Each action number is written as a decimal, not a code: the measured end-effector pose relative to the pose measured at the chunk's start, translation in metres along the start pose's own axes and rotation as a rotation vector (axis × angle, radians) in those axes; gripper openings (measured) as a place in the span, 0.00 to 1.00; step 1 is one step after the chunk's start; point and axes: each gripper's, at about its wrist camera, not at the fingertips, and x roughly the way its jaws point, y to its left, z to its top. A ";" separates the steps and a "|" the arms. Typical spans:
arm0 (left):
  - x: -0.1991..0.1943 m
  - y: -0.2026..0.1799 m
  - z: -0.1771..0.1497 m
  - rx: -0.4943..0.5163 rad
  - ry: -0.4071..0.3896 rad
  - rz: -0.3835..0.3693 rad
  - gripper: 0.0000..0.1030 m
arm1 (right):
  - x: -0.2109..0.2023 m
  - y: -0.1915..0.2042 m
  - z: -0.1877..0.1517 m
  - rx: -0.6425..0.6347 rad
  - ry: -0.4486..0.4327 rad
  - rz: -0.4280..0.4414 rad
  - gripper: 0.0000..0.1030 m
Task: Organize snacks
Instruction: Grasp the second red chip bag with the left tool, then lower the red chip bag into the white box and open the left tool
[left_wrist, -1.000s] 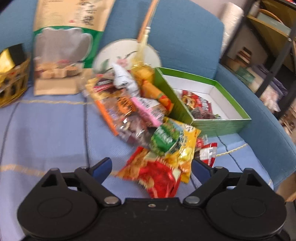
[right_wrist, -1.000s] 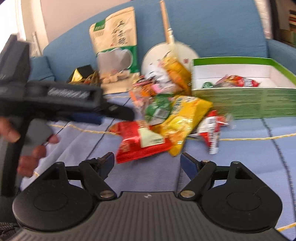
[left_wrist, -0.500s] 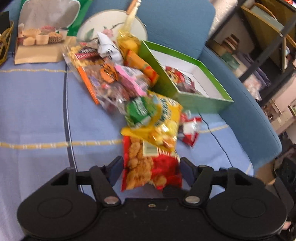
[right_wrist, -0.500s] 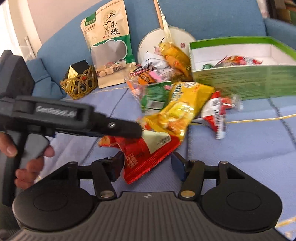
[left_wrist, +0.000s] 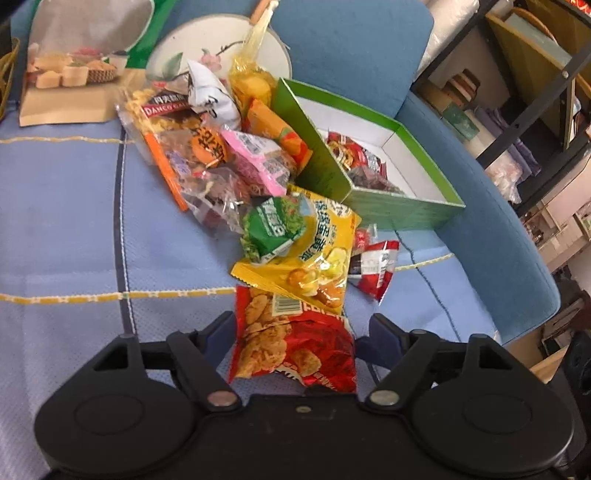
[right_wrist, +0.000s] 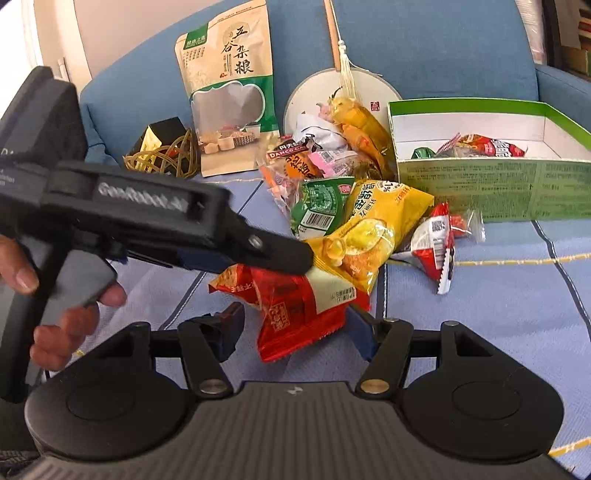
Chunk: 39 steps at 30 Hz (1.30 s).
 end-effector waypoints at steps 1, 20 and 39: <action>0.003 0.001 -0.001 0.003 0.005 0.006 1.00 | 0.002 -0.001 0.000 0.008 0.003 0.000 0.87; -0.031 -0.041 0.004 0.096 -0.147 0.020 0.84 | -0.045 0.004 0.022 -0.087 -0.159 -0.007 0.56; 0.053 -0.113 0.110 0.213 -0.211 -0.076 0.85 | -0.043 -0.106 0.081 -0.024 -0.357 -0.142 0.55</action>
